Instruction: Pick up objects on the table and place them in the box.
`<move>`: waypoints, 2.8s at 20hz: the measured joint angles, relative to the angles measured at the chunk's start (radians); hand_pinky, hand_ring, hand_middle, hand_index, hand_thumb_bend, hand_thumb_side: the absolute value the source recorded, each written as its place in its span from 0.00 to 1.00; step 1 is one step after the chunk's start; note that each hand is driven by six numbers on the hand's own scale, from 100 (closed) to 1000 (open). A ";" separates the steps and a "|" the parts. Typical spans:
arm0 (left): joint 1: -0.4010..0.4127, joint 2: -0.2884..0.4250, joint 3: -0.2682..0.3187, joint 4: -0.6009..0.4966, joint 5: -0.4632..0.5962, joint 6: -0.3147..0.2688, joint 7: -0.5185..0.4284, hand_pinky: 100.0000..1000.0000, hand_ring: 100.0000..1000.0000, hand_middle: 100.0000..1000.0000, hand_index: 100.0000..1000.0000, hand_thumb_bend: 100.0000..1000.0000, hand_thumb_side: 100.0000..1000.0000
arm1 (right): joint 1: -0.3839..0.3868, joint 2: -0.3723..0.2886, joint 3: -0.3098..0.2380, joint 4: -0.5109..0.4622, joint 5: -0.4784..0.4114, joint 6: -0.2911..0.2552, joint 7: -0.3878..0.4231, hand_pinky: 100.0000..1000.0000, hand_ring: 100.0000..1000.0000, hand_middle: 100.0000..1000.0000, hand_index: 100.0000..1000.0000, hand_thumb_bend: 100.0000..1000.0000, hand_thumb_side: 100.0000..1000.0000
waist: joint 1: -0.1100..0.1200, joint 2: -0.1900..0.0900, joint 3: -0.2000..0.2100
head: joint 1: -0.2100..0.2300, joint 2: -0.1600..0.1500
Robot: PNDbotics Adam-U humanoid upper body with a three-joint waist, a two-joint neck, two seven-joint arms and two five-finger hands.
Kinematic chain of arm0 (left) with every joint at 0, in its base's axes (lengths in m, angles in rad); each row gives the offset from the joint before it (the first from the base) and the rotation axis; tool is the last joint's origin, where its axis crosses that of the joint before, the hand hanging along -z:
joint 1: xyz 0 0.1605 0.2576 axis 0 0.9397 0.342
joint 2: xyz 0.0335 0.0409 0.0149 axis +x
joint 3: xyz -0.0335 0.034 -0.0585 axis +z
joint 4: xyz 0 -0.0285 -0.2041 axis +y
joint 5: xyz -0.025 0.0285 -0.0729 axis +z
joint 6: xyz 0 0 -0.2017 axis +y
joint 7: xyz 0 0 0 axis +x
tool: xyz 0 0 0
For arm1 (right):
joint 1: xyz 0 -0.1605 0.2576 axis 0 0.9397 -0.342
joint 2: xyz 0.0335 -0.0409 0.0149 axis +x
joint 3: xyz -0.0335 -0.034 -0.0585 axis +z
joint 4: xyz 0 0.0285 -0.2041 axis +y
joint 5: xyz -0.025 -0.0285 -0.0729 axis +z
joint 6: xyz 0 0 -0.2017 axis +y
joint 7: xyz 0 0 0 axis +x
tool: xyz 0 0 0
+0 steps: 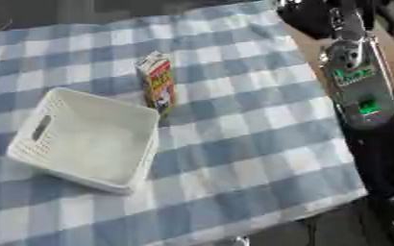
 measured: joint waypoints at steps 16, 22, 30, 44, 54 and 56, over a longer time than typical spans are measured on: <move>0.001 0.000 0.000 0.000 -0.002 0.005 -0.003 0.82 0.61 0.79 0.93 1.00 0.80 | -0.008 0.000 0.001 0.000 -0.005 0.002 0.024 0.00 0.33 0.00 0.66 0.54 0.72 | 0.002 -0.002 0.012 | -0.001 -0.006; 0.004 0.001 0.000 0.000 -0.003 0.008 0.000 0.82 0.61 0.79 0.93 1.00 0.80 | 0.002 -0.040 0.020 0.000 -0.125 0.020 0.169 0.00 0.39 0.00 0.79 0.59 0.71 | -0.006 -0.011 0.022 | -0.001 -0.012; 0.012 0.001 0.000 0.000 -0.003 0.013 -0.004 0.82 0.61 0.79 0.93 1.00 0.80 | -0.061 -0.167 0.064 0.080 -0.328 0.003 0.361 0.00 0.54 0.00 0.84 0.61 0.69 | -0.009 -0.016 0.021 | -0.010 -0.012; 0.018 0.002 -0.005 0.000 -0.007 0.017 -0.010 0.82 0.61 0.79 0.93 1.00 0.80 | -0.223 -0.290 0.186 0.334 -0.358 -0.148 0.519 0.00 0.63 0.00 0.92 0.65 0.67 | -0.015 -0.017 0.022 | -0.036 -0.019; 0.019 0.002 -0.007 0.000 -0.007 0.021 -0.015 0.82 0.61 0.79 0.93 1.00 0.80 | -0.297 -0.327 0.259 0.379 -0.247 -0.285 0.644 0.00 0.73 0.00 0.89 0.73 0.53 | -0.019 -0.017 0.024 | -0.036 -0.033; 0.023 0.002 -0.008 0.000 -0.007 0.022 -0.016 0.82 0.61 0.79 0.93 1.00 0.80 | -0.313 -0.327 0.271 0.383 -0.217 -0.319 0.666 0.00 0.74 0.00 0.88 0.75 0.54 | -0.020 -0.017 0.025 | -0.036 -0.038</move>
